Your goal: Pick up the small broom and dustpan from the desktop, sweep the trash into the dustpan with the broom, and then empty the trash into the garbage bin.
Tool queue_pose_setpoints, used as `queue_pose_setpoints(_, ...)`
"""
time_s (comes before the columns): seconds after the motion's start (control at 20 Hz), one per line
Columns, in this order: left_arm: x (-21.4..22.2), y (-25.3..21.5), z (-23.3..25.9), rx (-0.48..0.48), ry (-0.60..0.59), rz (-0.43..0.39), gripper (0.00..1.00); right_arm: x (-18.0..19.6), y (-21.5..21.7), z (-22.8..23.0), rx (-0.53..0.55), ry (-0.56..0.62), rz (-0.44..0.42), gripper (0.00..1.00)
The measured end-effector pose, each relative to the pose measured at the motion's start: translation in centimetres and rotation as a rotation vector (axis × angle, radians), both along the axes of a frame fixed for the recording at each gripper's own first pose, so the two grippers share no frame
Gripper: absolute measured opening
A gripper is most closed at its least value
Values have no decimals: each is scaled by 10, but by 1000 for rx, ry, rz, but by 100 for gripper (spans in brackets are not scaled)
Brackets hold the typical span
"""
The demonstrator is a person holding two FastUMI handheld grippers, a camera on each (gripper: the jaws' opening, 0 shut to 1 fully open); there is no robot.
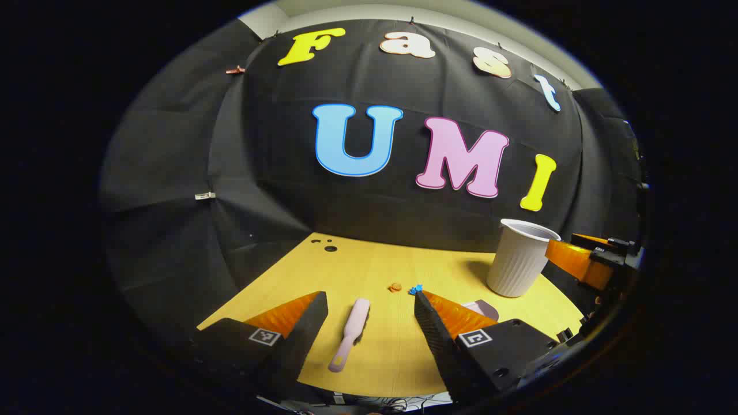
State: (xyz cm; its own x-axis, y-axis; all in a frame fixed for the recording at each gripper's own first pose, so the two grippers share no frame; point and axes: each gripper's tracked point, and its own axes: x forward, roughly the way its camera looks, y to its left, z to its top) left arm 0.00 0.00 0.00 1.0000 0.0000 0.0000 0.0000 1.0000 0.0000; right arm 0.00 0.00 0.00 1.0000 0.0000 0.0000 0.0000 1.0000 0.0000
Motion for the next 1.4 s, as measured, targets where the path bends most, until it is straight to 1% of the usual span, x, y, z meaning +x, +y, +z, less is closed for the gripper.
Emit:
queue_pose_setpoints(0.1,6,-2,-4,41,18,-19,96,1,3,-8,13,24,28,98)
queue_pose_setpoints(0.25,15,-3,-2,86,12,-47,96,-3,-6,-16,34,55,8,98)
queue_pose_setpoints(0.5,20,-6,-7,90,25,-82,96,-11,-18,-31,54,107,-26,98)
queue_pose_setpoints(0.65,25,1,-16,76,54,-83,96,-11,-17,-45,75,148,-21,98)
queue_pose_setpoints(0.75,29,9,-21,70,74,-80,96,-8,-18,-52,65,172,-26,98)
queue_pose_setpoints(0.85,37,22,-25,70,101,-58,96,-4,-19,-59,61,192,-28,98)
queue_pose_setpoints(1.15,60,40,-51,51,226,-50,96,12,-18,-86,81,282,-23,98)
queue_pose_setpoints(1.25,68,44,-69,43,289,-52,96,17,-18,-93,95,310,-21,98)
queue_pose_setpoints(1.4,83,47,-98,14,412,-55,96,26,-18,-103,102,342,-17,98)
